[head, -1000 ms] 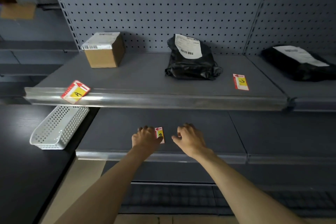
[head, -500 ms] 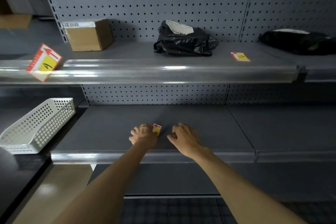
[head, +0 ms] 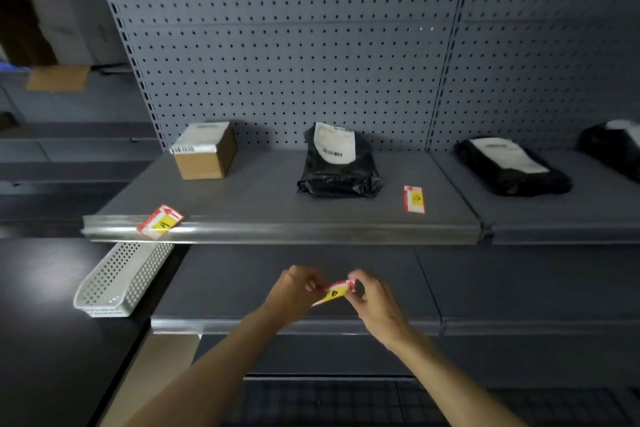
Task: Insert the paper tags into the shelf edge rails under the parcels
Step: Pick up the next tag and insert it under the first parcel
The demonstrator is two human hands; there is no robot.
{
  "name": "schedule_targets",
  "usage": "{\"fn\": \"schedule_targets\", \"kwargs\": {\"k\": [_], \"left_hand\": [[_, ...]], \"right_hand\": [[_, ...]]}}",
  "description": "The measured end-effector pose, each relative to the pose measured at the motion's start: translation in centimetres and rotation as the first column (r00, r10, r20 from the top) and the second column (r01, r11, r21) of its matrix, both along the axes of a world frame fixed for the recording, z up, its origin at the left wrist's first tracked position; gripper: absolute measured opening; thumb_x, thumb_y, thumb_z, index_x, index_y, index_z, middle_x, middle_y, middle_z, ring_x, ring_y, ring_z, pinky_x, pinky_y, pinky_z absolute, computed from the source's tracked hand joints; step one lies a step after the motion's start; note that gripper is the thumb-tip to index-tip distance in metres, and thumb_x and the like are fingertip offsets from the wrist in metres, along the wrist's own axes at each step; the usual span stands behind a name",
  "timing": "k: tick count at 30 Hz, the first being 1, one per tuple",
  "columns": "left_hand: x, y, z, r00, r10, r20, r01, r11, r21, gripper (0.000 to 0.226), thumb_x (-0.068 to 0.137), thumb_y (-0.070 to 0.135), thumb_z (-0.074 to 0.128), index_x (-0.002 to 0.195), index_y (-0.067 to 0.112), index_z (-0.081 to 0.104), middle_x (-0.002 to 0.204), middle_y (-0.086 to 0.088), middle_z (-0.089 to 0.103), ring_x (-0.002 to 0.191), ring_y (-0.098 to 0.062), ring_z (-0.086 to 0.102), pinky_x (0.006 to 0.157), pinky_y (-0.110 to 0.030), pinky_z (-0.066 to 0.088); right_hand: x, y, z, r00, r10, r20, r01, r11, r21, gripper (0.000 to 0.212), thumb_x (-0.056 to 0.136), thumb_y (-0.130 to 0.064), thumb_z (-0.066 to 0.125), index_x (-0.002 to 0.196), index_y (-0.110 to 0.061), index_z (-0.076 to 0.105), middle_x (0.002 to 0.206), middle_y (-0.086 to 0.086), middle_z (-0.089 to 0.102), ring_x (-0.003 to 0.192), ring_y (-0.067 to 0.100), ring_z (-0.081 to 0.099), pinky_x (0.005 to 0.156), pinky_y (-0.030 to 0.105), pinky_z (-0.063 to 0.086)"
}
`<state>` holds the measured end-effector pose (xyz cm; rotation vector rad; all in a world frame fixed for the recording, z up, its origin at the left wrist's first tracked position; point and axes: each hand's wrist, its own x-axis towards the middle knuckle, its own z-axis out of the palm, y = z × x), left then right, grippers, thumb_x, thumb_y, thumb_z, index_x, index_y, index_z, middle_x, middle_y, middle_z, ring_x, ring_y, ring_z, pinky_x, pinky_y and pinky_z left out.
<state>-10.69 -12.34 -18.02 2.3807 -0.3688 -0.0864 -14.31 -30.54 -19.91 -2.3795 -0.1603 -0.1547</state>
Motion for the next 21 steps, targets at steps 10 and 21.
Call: {"fn": "schedule_targets", "kwargs": {"k": [10,21], "left_hand": [[-2.7,-0.3,11.4,0.974,0.044,0.221,-0.052,0.998,0.032,0.017,0.078,0.021,0.071,0.094,0.021,0.069,0.091,0.004,0.067,0.087,-0.014,0.061,0.074,-0.036,0.054],[-2.9,-0.5,11.0,0.946,-0.101,0.308,-0.069,0.867,0.493,0.045,0.087,0.022,0.053,0.131,0.015,0.048,0.137,-0.002,0.046,0.125,-0.023,0.043,0.098,-0.037,0.041]], "right_hand": [[-3.2,-2.5,13.6,1.0,0.011,0.019,-0.014,0.981,0.191,0.008,0.09,-0.002,0.062,0.091,-0.005,0.069,0.07,0.012,0.069,0.057,0.019,0.067,0.061,0.038,0.058],[0.8,-3.4,19.2,0.988,0.025,0.155,-0.028,0.999,0.016,0.012,0.093,-0.005,0.059,0.098,-0.006,0.069,0.092,0.005,0.063,0.07,0.014,0.062,0.067,0.026,0.056]]}}
